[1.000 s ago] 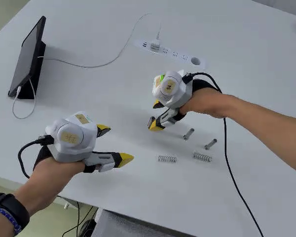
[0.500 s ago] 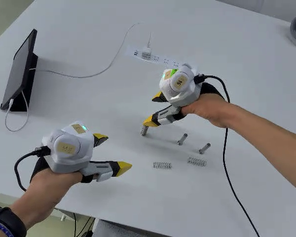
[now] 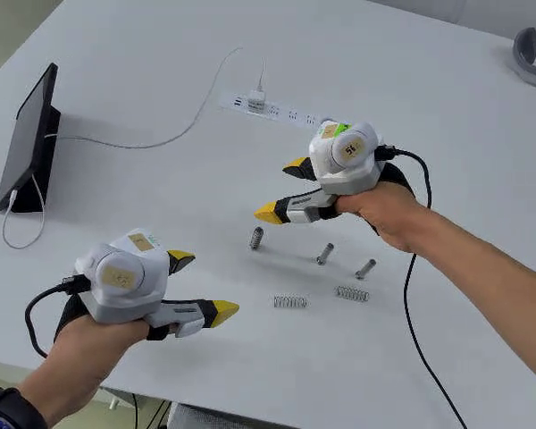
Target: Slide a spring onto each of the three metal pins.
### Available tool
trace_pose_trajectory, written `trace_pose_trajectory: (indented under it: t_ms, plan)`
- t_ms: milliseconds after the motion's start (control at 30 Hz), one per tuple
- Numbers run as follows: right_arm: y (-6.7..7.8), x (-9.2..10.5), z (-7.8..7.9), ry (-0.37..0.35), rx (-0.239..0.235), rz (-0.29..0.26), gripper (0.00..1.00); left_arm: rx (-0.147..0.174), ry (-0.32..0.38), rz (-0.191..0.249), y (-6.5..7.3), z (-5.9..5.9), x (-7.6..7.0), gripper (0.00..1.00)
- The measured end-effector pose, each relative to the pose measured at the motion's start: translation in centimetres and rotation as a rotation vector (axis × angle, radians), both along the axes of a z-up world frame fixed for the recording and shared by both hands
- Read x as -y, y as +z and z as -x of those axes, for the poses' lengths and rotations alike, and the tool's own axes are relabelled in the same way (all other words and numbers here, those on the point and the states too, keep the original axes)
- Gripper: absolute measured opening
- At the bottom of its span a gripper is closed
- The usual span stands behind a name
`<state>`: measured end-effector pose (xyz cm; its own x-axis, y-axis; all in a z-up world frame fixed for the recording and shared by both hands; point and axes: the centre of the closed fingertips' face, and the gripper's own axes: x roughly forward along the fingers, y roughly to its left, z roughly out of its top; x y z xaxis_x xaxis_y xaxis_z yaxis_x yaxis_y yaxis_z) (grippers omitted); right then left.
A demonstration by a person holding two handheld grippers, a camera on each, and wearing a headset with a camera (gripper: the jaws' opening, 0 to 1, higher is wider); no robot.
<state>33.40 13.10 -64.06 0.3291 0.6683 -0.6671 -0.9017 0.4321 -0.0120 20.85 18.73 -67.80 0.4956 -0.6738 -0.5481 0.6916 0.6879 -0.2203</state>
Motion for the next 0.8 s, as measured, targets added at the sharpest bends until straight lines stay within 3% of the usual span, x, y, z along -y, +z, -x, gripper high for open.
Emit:
trace_pose_trajectory:
  t_ms: [500,800]
  plan:
    - [-0.3,3.2,1.0,-0.129,-0.008,-0.058,0.64,-0.001,0.015,0.003,0.1,-0.3,-0.3,0.64]
    - [-1.6,5.4,2.4,-0.187,-0.038,-0.064,0.66,-0.004,0.013,0.004,-0.2,-0.3,-0.1,0.64]
